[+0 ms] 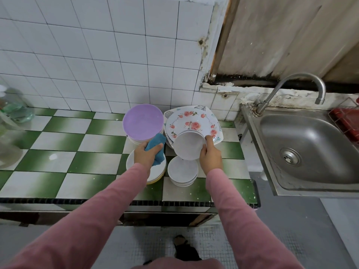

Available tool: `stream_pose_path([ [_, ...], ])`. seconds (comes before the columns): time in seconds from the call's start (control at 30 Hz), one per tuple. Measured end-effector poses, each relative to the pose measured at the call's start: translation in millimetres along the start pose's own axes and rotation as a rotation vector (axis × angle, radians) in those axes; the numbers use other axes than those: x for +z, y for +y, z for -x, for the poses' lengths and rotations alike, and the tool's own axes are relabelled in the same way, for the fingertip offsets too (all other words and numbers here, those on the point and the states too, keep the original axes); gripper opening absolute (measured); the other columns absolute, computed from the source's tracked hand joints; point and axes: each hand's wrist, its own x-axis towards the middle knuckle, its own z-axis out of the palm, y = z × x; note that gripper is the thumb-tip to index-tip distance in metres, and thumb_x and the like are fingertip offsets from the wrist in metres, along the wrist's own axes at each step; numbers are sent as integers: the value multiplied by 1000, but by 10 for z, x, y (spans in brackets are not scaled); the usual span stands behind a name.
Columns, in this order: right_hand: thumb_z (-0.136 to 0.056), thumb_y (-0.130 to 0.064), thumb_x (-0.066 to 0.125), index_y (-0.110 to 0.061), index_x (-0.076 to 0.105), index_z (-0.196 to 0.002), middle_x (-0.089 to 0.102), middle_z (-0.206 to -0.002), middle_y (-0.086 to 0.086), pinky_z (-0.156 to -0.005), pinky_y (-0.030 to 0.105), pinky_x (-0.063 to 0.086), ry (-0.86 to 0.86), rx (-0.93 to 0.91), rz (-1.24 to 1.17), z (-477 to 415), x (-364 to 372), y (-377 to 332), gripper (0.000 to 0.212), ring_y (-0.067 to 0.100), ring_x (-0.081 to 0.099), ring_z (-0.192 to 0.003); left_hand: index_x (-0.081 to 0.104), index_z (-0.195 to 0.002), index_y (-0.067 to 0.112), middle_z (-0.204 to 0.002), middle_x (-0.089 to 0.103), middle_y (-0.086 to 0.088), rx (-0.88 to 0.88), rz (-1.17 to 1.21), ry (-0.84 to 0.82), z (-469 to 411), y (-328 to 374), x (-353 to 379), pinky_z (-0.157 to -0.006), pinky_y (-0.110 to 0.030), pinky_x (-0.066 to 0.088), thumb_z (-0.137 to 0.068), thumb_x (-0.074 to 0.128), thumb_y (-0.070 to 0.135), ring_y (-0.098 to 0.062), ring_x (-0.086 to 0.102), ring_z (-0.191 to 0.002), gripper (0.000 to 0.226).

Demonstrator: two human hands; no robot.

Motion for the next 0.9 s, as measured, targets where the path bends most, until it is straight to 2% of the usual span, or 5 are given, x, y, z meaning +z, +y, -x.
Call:
stream_pose_path([
  [0.17, -100, -9, 34, -19, 40, -127, 56, -85, 14, -65, 35, 40, -3, 22, -24, 16, 57, -15, 29, 34, 55, -76, 56, -112, 22, -113, 58, -6, 15, 12, -7, -28, 8, -20, -70, -34, 56, -86, 75, 21, -28, 58, -103, 32],
  [0.4, -102, -8, 34, -12, 37, -127, 55, -93, 12, -69, 31, 38, -29, 47, -148, 74, 88, -81, 26, 30, 52, -79, 56, -129, 18, -119, 57, -6, 20, -2, -28, -69, 56, -62, -88, -43, 57, -86, 74, 21, -28, 58, -108, 46],
  [0.53, -98, -5, 33, -22, 31, -110, 59, -102, 18, -75, 40, 53, -64, 110, -236, 83, 129, -115, 21, 38, 65, -88, 56, -131, 18, -122, 57, -6, 23, -7, -29, -75, 77, -90, -89, -45, 57, -86, 74, 21, -28, 58, -109, 48],
  [0.63, -93, -1, 35, -23, 28, -103, 60, -108, 18, -74, 35, 51, -93, 153, -282, 105, 108, -147, 24, 39, 67, -92, 56, -131, 18, -121, 57, -5, 21, -17, -30, -70, 79, -117, -91, -45, 56, -86, 74, 22, -27, 57, -110, 48],
  [0.9, -92, 7, 38, -17, 38, -122, 61, -111, 8, -82, 43, 56, -137, 237, -528, 93, 29, -87, 38, 23, 72, -76, 56, -116, 23, -116, 58, -7, 7, 7, -49, -14, 67, -145, -85, -45, 58, -86, 74, 22, -29, 58, -108, 35],
])
